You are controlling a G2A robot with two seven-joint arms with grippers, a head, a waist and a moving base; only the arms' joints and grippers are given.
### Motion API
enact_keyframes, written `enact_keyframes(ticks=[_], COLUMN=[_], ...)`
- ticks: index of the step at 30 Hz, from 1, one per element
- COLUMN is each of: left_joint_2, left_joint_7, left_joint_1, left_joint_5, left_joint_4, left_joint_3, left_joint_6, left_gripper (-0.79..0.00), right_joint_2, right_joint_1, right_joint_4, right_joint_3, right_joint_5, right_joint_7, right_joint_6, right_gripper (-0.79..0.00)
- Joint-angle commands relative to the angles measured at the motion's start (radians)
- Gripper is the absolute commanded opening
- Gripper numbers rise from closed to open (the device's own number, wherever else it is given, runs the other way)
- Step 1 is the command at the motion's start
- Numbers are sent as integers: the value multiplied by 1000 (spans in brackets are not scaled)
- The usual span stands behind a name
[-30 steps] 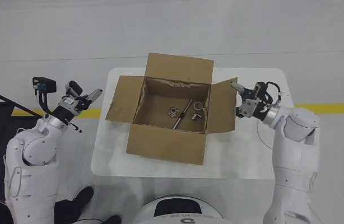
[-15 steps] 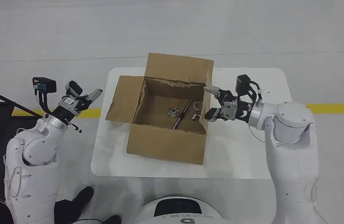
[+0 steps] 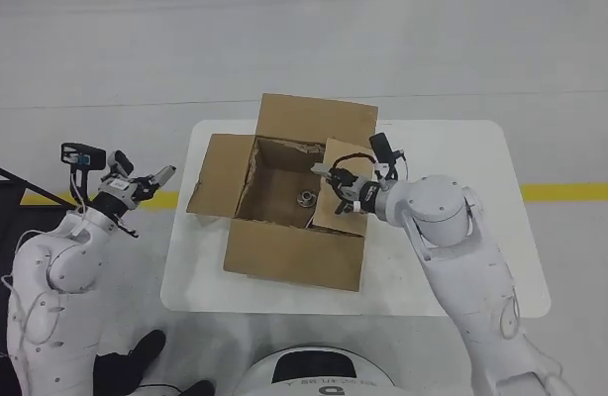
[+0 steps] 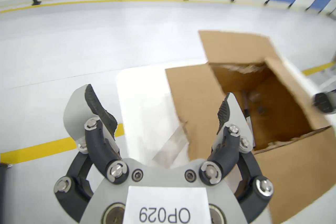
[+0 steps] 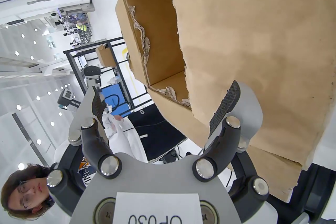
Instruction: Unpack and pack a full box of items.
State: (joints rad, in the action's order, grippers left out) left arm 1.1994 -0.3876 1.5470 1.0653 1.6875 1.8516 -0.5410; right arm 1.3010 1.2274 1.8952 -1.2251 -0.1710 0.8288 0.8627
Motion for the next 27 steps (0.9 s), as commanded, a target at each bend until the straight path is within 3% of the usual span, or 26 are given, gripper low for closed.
enact_keyframes(ticks=[1,9,19,24,27], left_joint_2=[-4,-13,-22,-23,-23], left_joint_7=[5,-3,80,158,259], left_joint_1=[-12,-82,-126,-129,-124], left_joint_5=[126,259,463,408,338], left_joint_4=[-50,-214,-252,-268,-256], left_joint_3=[-18,-101,-222,-220,-196], left_joint_6=[3,-17,-62,-58,-52], left_gripper=[0,0,0,0,0], right_joint_2=[-1,-8,-19,-27,-31], right_joint_1=[-3,-10,-16,-5,1], right_joint_4=[6,14,17,27,36], right_joint_3=[5,29,32,18,10], right_joint_5=[5,8,3,8,6], right_joint_7=[-2,-28,-55,-64,-71], right_joint_6=[1,10,29,27,25], right_gripper=[0,0,0,0,0])
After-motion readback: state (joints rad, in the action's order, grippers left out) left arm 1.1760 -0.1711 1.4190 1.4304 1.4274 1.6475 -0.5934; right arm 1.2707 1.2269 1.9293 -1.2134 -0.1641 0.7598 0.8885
